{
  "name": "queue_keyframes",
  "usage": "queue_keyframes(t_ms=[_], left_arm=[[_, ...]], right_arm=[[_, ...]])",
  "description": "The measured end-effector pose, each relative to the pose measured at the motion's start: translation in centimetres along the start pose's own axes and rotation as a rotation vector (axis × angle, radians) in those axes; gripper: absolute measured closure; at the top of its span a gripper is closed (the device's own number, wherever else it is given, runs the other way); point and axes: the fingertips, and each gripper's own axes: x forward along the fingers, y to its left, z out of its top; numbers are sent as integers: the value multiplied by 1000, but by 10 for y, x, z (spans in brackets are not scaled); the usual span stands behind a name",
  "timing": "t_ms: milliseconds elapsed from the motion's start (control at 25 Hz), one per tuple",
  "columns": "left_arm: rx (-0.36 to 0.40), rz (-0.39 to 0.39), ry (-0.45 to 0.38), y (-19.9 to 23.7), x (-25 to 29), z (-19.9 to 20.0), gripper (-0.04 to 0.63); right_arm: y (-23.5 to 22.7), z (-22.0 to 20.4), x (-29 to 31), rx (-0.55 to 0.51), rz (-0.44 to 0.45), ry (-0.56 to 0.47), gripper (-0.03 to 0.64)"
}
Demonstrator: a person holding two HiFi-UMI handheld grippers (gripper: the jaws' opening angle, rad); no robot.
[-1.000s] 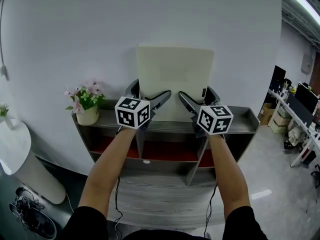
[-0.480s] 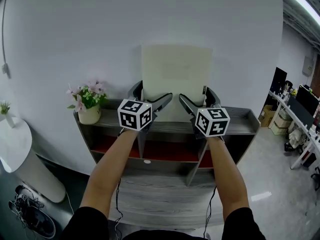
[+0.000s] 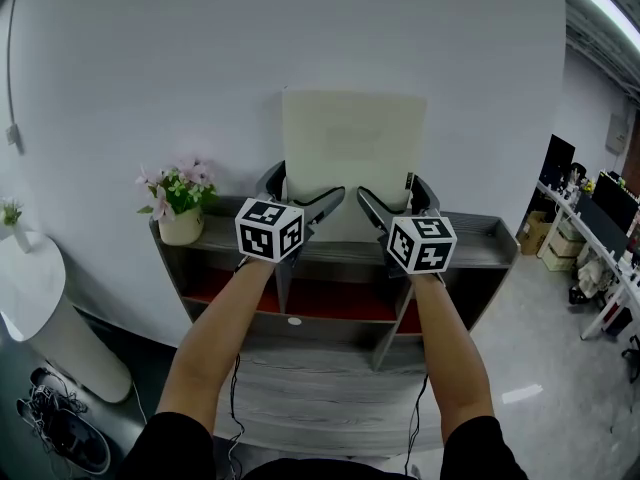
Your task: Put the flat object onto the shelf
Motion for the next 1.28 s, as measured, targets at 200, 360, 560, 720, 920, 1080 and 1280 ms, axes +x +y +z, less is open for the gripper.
queue_keyframes(t_ms=[200,360,560,720,920,1080,1280], left_arm=[[13,15,-18,-1,-6,9,50],[4,44,-64,0,-21,21,51],[-9,74,-144,-4,-56,35,51],[28,84,-161,-17,-93,33,51],[71,113,-174,-41,-133,19,73],[4,197,-202,-44,-161,-5,311],[-54,263,-196,-44,-180,-27,563]], right_arm=[[-1,1,-4,-6,-15,-6,135],[-1,9,-18,-21,-28,-35,135],[1,24,-48,-31,-46,-103,135],[15,26,-83,-81,-57,-145,137],[38,16,-132,-92,-88,-184,138],[59,-6,-154,-110,-85,-144,166],[74,-29,-167,-111,-80,-109,503]])
